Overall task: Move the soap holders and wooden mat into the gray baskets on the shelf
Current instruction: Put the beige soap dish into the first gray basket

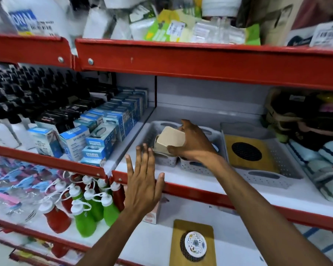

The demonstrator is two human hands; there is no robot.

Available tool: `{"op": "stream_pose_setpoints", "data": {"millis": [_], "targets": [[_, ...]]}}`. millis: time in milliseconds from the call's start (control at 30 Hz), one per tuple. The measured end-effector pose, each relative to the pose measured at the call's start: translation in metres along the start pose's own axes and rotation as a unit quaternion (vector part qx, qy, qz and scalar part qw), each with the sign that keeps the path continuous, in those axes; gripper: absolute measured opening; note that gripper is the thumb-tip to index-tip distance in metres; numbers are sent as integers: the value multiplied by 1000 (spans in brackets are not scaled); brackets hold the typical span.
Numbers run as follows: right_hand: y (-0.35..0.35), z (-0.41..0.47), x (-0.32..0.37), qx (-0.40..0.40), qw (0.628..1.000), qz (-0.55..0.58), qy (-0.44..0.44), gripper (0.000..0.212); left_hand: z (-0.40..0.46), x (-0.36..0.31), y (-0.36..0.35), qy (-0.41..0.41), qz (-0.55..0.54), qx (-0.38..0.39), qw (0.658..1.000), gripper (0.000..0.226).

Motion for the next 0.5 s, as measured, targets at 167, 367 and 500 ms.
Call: {"op": "stream_pose_setpoints", "data": {"millis": [167, 367, 500], "targets": [[-23, 39, 7, 86, 993, -63, 58, 86, 2, 2, 1, 3, 1, -3, 1000, 72], [-32, 53, 7, 146, 979, -107, 92, 79, 3, 2, 1, -2, -1, -5, 1000, 71], [-30, 49, 5, 168, 974, -127, 84, 67, 3, 1, 2, 1, -3, -5, 1000, 73]]}}
Point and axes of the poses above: each hand's wrist, its own z-axis towards the middle knuckle, its own y-axis out of the back of the hand, x = y × z, the point moved 5 cm from there along z, towards the middle knuckle, and after that the axes turned 14 degrees about -z, right-handed, at the moved point
